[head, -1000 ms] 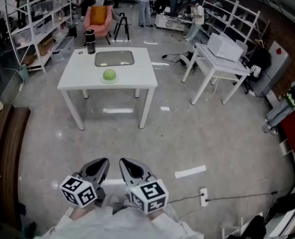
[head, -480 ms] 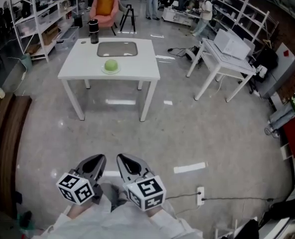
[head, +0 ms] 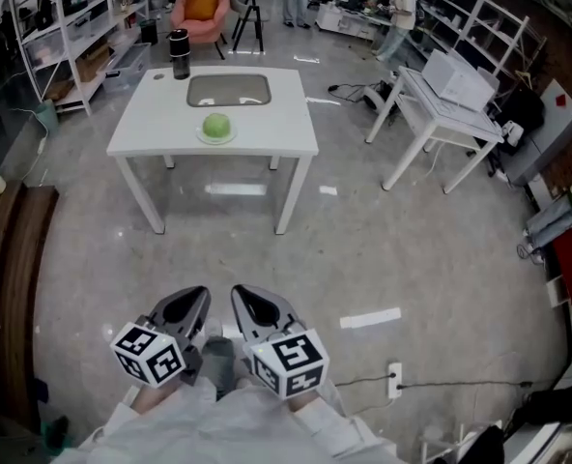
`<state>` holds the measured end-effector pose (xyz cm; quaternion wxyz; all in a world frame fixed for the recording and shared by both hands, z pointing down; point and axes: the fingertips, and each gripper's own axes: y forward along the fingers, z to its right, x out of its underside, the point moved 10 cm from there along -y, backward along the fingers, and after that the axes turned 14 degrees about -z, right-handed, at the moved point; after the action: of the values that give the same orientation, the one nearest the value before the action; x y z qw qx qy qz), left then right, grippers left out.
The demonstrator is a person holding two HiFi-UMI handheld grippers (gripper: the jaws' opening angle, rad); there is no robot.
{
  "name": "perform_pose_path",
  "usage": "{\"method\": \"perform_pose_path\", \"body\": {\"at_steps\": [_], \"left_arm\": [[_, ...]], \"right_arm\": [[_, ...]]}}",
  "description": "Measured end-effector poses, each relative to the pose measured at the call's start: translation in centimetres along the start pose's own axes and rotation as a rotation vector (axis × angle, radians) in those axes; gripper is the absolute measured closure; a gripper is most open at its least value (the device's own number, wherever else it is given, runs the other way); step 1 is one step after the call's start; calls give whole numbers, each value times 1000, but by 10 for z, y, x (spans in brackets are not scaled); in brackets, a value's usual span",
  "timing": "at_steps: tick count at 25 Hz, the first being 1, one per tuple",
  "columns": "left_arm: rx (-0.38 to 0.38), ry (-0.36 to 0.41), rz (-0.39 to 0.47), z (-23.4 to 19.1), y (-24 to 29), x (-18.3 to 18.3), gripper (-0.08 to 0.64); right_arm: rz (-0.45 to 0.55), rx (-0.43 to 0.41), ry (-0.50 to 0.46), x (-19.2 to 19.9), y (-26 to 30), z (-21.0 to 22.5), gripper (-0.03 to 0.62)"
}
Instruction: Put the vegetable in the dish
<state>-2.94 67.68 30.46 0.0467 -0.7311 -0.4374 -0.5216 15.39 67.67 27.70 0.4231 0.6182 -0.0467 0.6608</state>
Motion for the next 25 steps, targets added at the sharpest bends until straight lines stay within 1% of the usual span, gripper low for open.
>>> {"method": "perform_pose_path", "body": {"at_steps": [3,8,14,18,22,25], "left_arm": [[28,17,3,-27,15,-28,543],[54,49,-1,-75,30,-80,543],[85,67,-2,-129,50,-122,543],[93,67,-17,-159,63,-138,543],[128,42,-39,-178,79,-138,543],[147,38,-57,-189,91,-148,543]], "right_arm": [[17,15,-3,-24,29,12,581],[49,33,8,-67,82,23,581],[27,57,8,-96,143,33,581],[29,78,45,-105,171,40,581],[-7,65,72,-104,190,45,581],[-27,74,80,-110,201,54,581]]}}
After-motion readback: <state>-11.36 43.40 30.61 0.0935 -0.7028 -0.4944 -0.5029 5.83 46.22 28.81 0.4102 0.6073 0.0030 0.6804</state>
